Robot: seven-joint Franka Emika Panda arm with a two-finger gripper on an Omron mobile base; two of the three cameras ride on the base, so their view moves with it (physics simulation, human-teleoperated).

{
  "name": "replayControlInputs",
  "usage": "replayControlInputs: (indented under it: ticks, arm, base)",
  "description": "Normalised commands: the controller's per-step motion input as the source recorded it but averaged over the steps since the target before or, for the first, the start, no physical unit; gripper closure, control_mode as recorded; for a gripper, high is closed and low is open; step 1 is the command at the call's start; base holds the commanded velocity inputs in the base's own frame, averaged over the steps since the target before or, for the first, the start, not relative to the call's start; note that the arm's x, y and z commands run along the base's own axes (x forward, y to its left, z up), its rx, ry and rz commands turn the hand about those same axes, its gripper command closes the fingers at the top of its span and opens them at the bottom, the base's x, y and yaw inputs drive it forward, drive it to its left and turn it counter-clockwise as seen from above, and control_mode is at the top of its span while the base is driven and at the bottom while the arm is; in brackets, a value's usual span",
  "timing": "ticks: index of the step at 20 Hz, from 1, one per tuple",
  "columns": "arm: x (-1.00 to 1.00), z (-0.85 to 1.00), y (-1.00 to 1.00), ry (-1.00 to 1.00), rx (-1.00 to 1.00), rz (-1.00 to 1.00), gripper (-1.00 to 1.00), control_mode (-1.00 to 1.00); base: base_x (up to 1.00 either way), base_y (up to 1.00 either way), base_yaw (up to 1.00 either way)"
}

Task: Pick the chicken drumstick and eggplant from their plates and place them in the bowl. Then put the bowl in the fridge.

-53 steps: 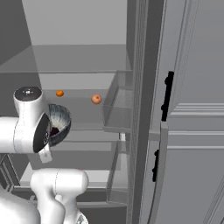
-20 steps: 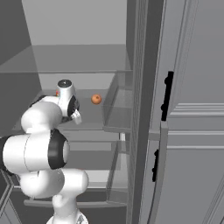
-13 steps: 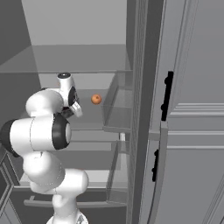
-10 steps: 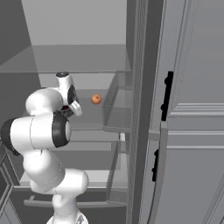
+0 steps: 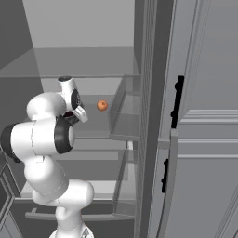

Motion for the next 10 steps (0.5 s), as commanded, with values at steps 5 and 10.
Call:
replayControlInputs:
  ticks: [5, 10]
  arm:
    - [0.0, -0.11, 0.0, -0.01, 0.0, 0.02, -1.0, -1.0]
    - [0.0, 0.0, 0.0, -0.05, 0.0, 0.01, -1.0, -1.0]
  base:
    - [0.0, 0.0, 0.0]
    - [0.0, 0.0, 0.0]
